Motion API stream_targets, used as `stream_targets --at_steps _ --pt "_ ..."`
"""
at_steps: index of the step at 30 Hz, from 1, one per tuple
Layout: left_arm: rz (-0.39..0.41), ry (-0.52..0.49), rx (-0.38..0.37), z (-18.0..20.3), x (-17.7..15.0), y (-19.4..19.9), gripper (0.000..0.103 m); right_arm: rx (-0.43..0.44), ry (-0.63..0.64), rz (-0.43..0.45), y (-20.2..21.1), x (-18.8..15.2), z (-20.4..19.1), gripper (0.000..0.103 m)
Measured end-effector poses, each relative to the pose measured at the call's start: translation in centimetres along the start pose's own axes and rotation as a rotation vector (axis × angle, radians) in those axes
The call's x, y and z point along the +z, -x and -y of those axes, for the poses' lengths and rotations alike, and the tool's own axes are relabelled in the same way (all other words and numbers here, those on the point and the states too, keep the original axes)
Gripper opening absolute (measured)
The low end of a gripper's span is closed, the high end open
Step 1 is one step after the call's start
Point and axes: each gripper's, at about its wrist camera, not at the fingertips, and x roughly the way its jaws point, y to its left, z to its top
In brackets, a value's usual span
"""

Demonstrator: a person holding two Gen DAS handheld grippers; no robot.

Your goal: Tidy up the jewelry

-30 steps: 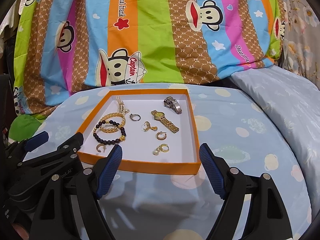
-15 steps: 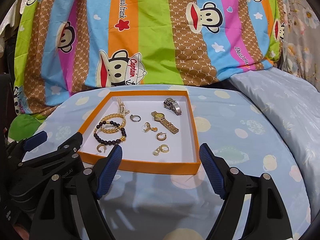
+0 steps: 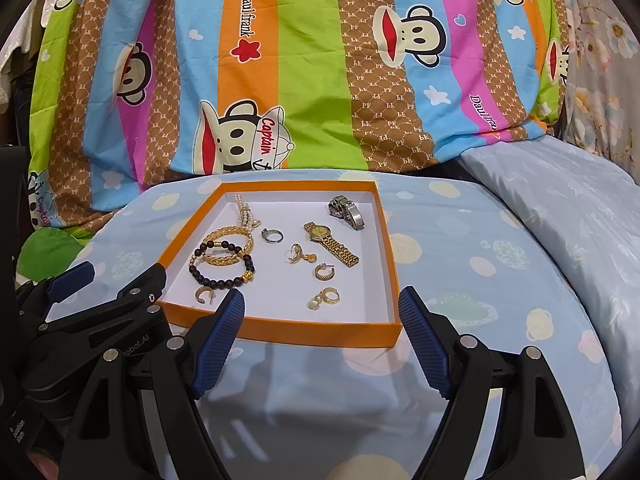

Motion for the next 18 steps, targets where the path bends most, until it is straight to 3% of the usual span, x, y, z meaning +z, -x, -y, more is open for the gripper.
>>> stream_targets --at_steps 18 --pt "0.005 0.000 0.009 -0.17 -0.03 0.11 0.079 0.000 0.000 -0.001 -0.02 -0.05 -0.06 0.078"
